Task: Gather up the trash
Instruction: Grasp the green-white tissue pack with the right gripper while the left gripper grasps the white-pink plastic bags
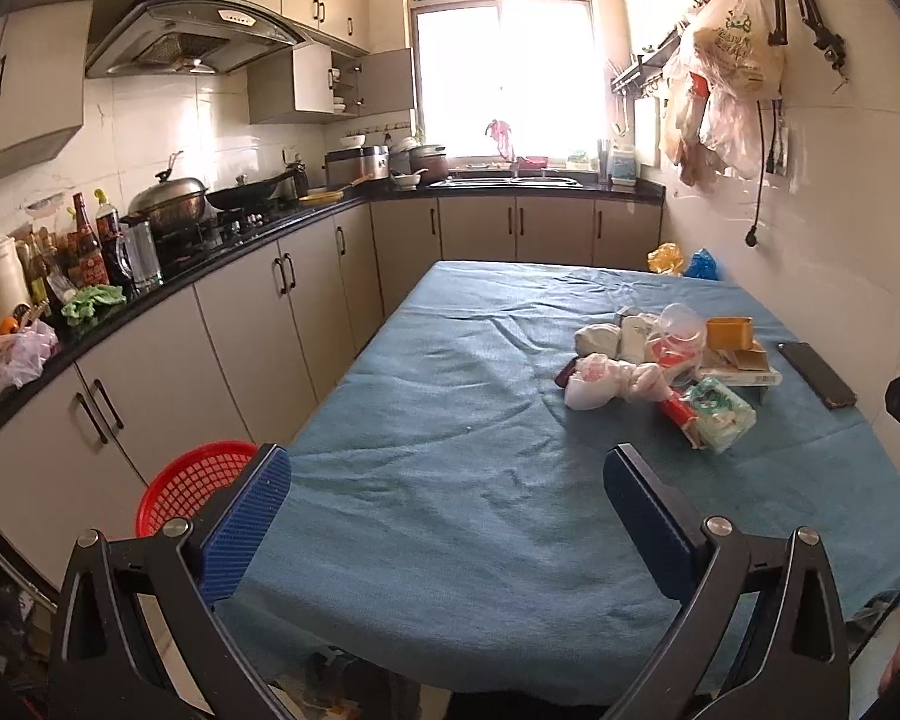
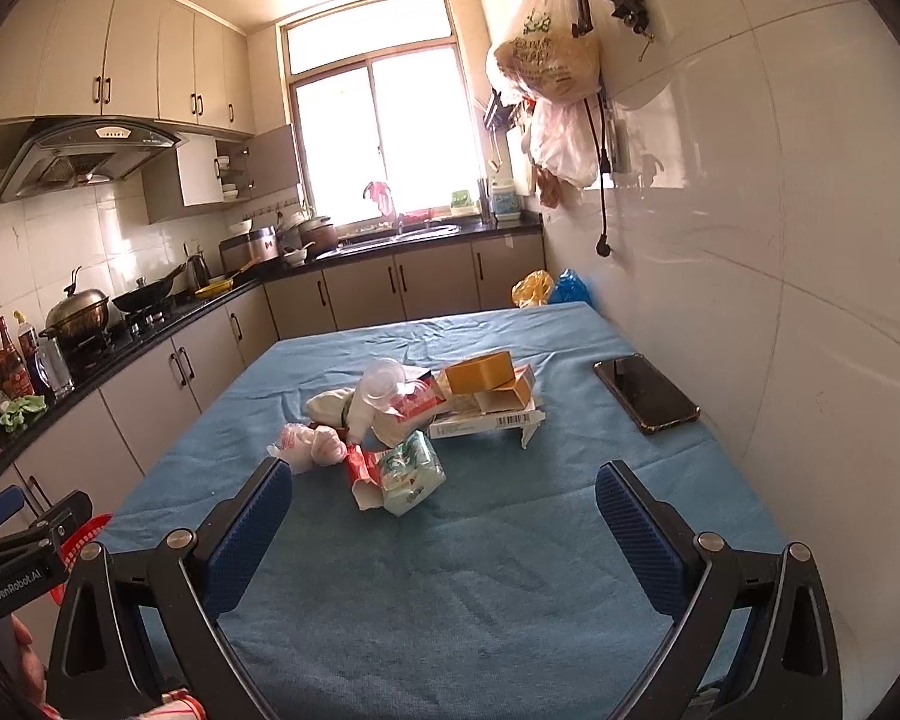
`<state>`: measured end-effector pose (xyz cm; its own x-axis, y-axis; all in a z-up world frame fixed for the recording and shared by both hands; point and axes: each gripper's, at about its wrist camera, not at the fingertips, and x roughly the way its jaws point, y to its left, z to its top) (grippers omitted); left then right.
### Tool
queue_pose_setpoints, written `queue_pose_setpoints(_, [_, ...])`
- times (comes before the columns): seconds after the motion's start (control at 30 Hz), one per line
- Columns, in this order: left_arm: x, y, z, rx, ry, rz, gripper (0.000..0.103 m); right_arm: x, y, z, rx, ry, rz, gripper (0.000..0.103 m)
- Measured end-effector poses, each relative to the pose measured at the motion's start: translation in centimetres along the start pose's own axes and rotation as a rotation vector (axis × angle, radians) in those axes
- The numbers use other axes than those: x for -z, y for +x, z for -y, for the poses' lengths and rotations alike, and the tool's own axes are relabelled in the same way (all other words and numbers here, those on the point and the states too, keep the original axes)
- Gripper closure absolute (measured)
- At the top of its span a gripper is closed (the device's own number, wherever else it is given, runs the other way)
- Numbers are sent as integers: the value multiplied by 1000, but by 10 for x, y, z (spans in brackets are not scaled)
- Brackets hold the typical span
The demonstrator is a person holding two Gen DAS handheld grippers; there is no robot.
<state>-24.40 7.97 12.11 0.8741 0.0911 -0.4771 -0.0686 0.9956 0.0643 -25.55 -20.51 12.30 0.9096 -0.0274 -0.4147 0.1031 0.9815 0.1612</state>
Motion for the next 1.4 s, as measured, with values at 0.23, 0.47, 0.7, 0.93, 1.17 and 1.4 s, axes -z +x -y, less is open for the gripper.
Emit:
queue_pose_setpoints(0.23, [-5,21,-7,-2,-3,-29,0,2,15,3,-36,-16,-60,0])
queue_pose_setpoints(0.47, [-20,46,4,10,53,-35,0,4,42,16,-76,11,-139,0])
queue_pose_setpoints(0.7, [-38,77,22,58,80,-12,0,3,80,17,-111,4,-211,2])
queue_pose_setpoints(0.93, [-45,114,41,62,103,-37,0,2,122,19,-124,4,-275,3])
queue_pose_setpoints(1.17, [-51,160,56,196,66,-182,0,3,169,23,-157,36,-354,8])
queue_pose_setpoints(1.4, [-54,198,74,306,59,-276,0,2,201,21,-212,83,-417,15])
